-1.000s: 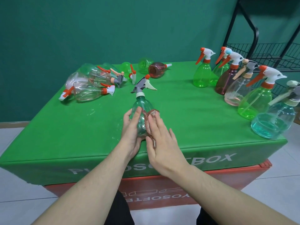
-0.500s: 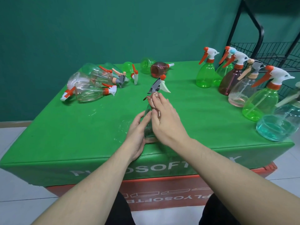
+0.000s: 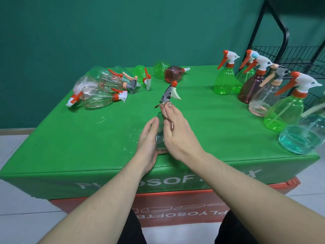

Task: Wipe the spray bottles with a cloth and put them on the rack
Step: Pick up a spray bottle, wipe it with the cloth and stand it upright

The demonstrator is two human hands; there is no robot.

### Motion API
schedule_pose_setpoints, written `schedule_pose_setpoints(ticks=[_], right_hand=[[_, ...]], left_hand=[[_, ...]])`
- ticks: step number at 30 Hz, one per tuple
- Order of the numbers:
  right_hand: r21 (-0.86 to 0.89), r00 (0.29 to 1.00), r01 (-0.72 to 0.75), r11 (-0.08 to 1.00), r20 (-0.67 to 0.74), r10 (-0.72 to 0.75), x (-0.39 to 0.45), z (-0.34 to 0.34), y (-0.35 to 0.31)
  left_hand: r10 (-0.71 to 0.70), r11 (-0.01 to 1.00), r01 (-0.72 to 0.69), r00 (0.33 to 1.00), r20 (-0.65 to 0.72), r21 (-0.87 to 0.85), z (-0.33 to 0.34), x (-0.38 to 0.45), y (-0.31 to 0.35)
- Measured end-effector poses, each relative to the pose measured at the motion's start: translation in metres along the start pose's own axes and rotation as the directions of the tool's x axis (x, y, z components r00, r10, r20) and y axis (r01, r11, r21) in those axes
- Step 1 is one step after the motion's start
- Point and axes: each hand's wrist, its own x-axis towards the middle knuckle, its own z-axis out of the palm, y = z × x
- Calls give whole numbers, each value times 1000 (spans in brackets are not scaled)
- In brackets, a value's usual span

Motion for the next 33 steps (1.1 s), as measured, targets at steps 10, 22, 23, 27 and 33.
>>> schedule_pose_setpoints(ticks=[10, 22, 23, 27, 33], right_hand=[[-160, 991, 91, 983, 110, -74, -58, 12, 8], [-150, 993, 92, 984, 82, -80, -56, 14, 3], [-154, 994, 98, 983, 64, -89, -53, 14, 3], [-178, 992, 120, 977, -26, -127, -32, 11, 2], [-67, 999, 41, 997, -13, -42, 6, -4, -10]], left_hand=[[-48, 989, 45, 999, -23, -139, -7, 9, -6], [-19, 996, 25, 997, 74, -85, -8, 12, -5], [-8, 998, 12, 997, 82, -54, -7, 13, -7], [24, 999, -26, 997, 75, 24, -5, 16, -9], [3, 1000, -2, 993, 115, -11, -3, 6, -3]])
